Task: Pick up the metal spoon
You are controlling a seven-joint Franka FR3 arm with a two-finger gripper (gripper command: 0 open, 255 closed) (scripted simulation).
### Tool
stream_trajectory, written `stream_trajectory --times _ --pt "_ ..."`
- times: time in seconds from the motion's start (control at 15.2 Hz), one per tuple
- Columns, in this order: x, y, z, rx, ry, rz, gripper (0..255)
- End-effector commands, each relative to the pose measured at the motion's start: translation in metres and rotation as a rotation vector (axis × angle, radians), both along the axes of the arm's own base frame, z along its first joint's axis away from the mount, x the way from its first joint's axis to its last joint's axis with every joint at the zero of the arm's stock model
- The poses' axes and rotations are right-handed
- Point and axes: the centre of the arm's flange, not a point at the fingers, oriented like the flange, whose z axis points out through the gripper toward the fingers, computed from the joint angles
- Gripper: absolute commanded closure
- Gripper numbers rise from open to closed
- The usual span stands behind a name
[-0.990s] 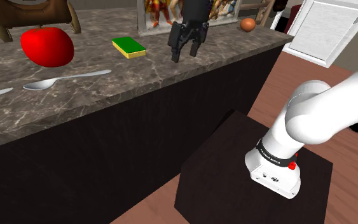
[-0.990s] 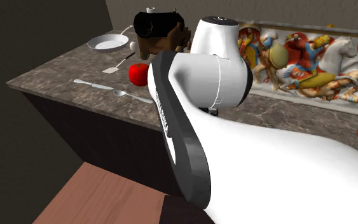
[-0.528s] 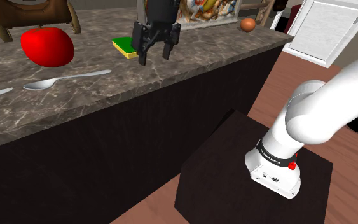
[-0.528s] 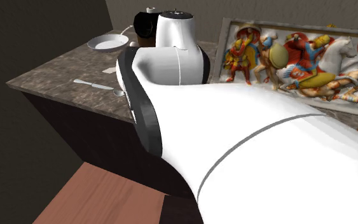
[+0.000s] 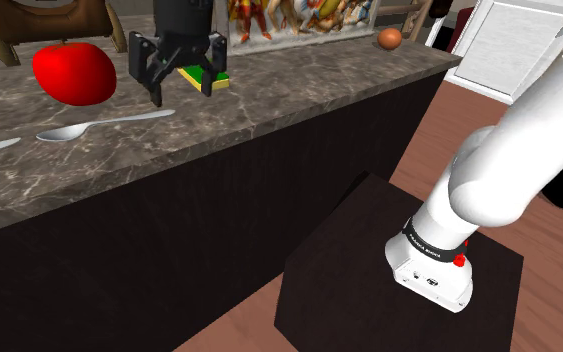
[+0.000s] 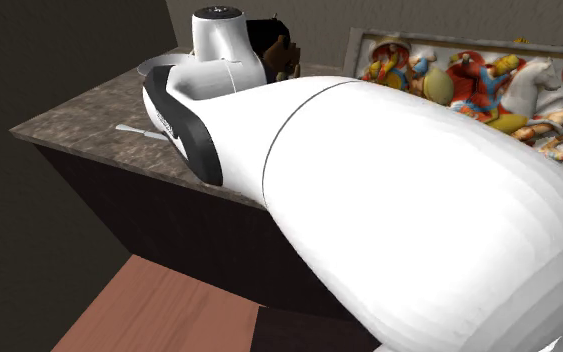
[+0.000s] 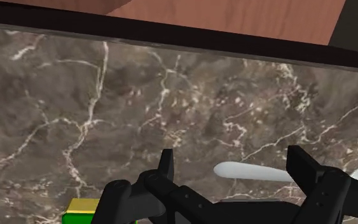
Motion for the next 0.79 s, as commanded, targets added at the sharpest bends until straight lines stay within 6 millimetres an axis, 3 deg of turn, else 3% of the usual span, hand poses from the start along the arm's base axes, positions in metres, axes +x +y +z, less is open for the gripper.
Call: stream_trajectory --times 0.0,0.73 --pt "0.009 0.024 0.001 0.002 -0.01 -0.009 0" --pt "0.07 0.15 0.009 0.007 -0.066 -0.044 0"
